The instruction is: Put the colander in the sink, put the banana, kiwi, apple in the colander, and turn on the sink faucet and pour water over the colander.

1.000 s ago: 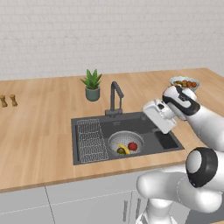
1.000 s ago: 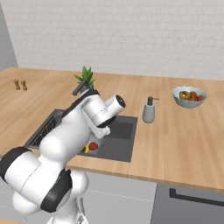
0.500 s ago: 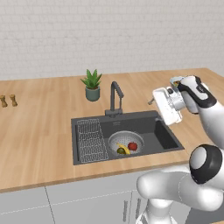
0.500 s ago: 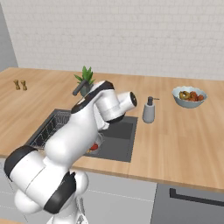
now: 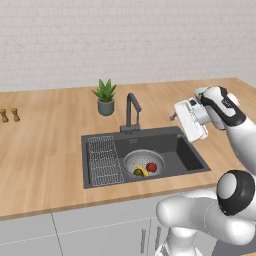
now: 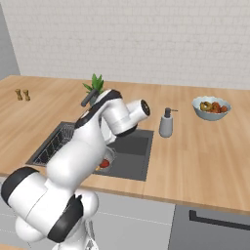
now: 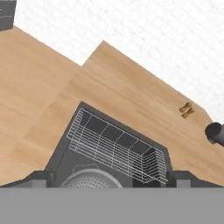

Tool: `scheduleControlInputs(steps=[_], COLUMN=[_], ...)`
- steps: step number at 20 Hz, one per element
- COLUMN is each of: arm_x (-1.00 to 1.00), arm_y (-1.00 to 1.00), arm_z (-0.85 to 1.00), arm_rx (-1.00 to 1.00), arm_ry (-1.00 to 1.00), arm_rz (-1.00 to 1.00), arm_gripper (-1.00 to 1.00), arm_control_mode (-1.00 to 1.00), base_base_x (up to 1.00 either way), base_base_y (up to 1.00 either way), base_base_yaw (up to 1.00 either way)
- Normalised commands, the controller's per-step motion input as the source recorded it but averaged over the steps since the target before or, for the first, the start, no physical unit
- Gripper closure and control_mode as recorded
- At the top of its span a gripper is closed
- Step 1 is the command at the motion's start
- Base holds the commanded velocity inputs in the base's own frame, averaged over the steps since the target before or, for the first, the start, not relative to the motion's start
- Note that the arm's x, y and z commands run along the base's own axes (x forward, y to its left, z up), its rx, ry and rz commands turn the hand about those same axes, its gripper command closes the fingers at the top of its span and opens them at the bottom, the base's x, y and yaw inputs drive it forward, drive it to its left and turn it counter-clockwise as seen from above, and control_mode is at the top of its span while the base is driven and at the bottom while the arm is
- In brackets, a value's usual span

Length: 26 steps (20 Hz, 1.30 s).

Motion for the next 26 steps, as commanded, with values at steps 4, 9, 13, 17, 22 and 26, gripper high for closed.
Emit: scheduleControlInputs(steps=[4,9,13,17,22,26], arm_x=[0.05,0.26,0.57,0.66,0.54,0.44], arm_y=[-0.12,0.00,0.02,0.00,0.00,0.00], arm_z=[-0.18,-0.17,-0.09,0.00,0.00,0.00], arm_rx=[0.46,0.39,0.27,0.24,0.17,0.04], arm_ry=[-0.14,-0.14,0.01,0.05,0.09,0.14], arm_rz=[-0.03,-0.36,-0.39,-0.16,0.00,0.00], arm_gripper=[-1.00,-1.00,-1.00,-1.00,-1.00,-1.00], arm_control_mode=[-1.00,-1.00,-1.00,-1.00,-1.00,-1.00], base_base_x=[0.00,0.00,0.00,0.00,0.00,0.00], base_base_y=[0.00,0.00,0.00,0.00,0.00,0.00], base_base_yaw=[0.00,0.00,0.00,0.00,0.00,0.00])
